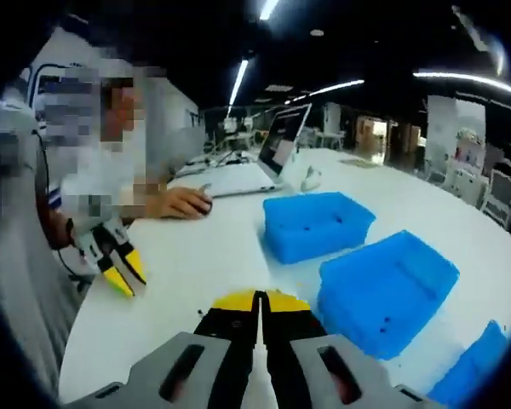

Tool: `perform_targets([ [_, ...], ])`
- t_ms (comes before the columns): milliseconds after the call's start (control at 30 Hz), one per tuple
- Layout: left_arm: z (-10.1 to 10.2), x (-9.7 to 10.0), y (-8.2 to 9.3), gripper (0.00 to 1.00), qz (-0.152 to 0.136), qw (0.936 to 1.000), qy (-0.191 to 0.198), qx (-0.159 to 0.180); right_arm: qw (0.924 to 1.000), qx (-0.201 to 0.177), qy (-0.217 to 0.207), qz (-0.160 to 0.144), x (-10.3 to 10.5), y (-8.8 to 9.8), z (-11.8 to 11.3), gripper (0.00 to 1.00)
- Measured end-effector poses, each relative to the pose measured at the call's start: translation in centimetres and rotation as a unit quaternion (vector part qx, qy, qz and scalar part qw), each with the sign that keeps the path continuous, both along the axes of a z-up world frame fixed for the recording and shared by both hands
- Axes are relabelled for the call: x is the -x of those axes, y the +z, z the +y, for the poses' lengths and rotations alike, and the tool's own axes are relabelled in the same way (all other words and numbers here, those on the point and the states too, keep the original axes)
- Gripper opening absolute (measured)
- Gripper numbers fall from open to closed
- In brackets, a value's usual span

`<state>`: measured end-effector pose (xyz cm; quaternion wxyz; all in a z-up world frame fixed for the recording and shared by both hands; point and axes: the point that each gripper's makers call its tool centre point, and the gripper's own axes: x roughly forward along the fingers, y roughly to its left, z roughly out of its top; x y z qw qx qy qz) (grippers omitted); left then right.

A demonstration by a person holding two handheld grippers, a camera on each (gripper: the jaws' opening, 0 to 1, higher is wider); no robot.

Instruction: Pick up the resistors one by one and place each resistor into its matching bin, sorting the parts by color and model until every resistor is separated into the correct bin for its type

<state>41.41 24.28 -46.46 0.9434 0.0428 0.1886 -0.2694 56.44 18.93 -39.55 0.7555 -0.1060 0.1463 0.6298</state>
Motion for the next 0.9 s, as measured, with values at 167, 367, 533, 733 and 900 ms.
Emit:
perform_targets([
  [167,-0.1,0.0,0.1,0.16,-0.001,1.0000,-0.002,0.000,0.9937,-0.084,-0.072,-0.022,-2.6,2.5,-0.8,0.05],
  [367,-0.2,0.0,0.1,0.16,-0.001,1.0000,-0.001,-0.001,0.9711,-0.136,-0.179,-0.081,-7.1,3.7,-3.4,0.05],
  [533,-0.3,0.1,0.1,0.16,-0.001,1.0000,-0.002,-0.001,0.9590,-0.150,-0.223,-0.090,-9.0,4.0,-4.1,0.05],
  [733,0.0,0.2,0.1,0.16,-0.002,1.0000,0.001,0.000,0.9585,-0.142,-0.228,-0.095,-9.6,4.0,-4.1,0.05],
  [900,0.0,0.2,0.2,0.16,-0.002,1.0000,0.000,0.000,0.9533,-0.148,-0.252,-0.075,-10.8,3.3,-4.8,0.28],
])
